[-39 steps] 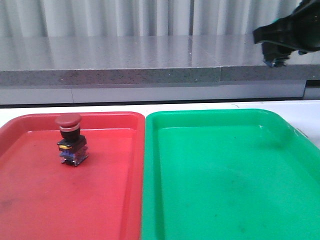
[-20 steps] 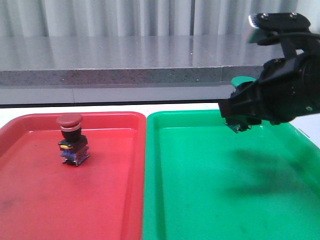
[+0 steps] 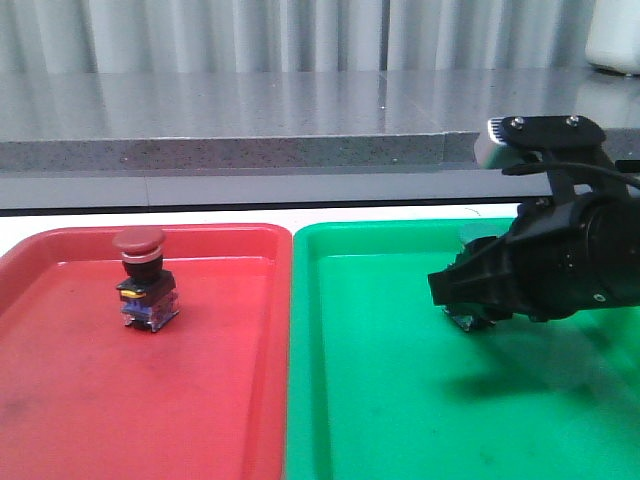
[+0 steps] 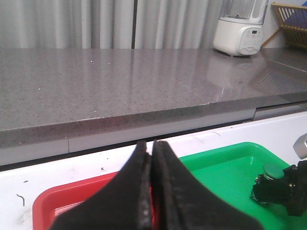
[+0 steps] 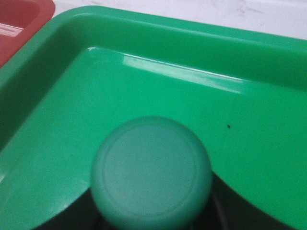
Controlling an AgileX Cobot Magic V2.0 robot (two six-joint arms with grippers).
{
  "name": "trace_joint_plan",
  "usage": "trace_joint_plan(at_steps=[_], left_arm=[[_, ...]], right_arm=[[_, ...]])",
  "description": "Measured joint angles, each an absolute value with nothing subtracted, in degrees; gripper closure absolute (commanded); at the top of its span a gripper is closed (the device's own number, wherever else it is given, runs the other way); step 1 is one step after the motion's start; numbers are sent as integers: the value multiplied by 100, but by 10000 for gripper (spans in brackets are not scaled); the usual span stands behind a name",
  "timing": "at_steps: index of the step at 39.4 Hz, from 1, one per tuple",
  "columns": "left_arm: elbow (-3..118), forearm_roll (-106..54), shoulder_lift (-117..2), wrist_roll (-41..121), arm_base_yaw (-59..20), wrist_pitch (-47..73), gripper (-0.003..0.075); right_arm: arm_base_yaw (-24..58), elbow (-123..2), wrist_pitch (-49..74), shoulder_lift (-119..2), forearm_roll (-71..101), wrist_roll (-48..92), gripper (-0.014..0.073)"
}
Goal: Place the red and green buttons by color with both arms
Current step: 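Carry the button over the green tray and lower it in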
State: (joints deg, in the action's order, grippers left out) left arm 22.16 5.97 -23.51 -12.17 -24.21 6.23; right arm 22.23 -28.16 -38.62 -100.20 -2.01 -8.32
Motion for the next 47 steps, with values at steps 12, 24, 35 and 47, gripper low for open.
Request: trace_joint_plan(at_steps=[12,24,35,47], left_arm=[[2216,597,-2351,-1217,-2421,623,740],[2216,597,-2351,-1217,-2421,623,740],[2216,597,-2351,-1217,-2421,623,740],[2216,597,-2351,-1217,-2421,623,740]], right_arm=[[2223,-2620,-4145,-10020,-536,-1078,282],[2223,-2600,-4121,-10020,-553,-1091,-20],[2223,-2591,-4121,-10020,-553,-1091,-56],[2223,-2578,-4108,-10020,-553,-1091,-55]])
